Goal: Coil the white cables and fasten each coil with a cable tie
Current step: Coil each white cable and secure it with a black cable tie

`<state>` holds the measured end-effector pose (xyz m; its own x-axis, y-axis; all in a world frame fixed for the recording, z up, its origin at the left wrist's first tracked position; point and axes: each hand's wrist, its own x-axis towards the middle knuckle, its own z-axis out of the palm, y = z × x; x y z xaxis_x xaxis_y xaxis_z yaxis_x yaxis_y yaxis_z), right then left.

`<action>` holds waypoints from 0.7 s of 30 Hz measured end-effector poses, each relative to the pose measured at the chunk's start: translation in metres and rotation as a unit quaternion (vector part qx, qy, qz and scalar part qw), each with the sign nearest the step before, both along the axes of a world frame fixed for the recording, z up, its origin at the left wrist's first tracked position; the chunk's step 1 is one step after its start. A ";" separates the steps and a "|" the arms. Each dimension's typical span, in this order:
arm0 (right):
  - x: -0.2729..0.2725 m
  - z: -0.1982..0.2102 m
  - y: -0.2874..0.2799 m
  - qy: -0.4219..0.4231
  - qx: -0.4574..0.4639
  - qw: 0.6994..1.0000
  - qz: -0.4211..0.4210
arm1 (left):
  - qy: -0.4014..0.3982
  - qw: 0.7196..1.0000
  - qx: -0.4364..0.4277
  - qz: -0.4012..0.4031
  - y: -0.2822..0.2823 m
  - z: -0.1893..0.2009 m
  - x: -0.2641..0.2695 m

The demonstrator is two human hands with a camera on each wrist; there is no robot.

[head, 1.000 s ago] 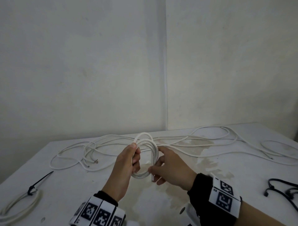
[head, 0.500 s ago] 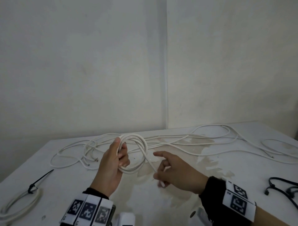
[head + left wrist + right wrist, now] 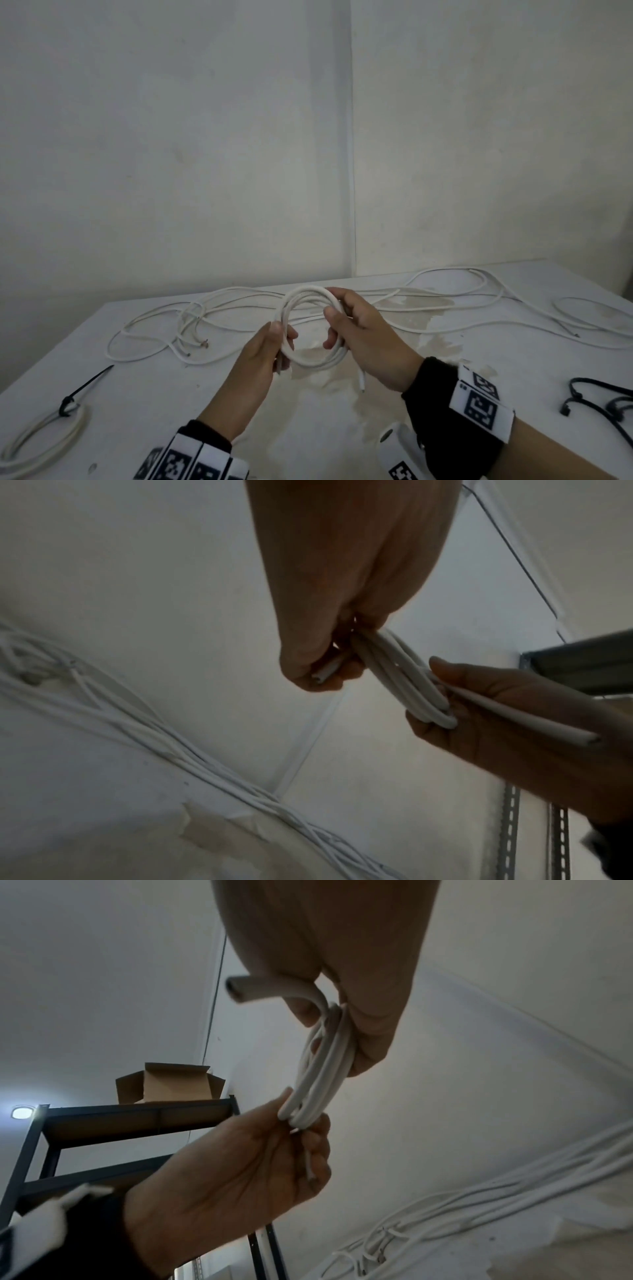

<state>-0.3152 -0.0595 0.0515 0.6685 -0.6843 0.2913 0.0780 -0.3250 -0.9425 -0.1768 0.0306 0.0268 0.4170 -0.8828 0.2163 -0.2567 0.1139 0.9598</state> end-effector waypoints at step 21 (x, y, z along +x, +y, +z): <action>-0.010 0.016 -0.003 0.075 -0.040 0.993 0.077 | 0.292 0.953 0.048 -0.071 -0.003 0.037 -0.026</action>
<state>-0.3252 -0.0626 0.0678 0.8037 -0.5492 0.2290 -0.0075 -0.3941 -0.9190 -0.2025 0.0276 0.0633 0.3168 -0.9431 -0.1005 0.3354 0.0123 0.9420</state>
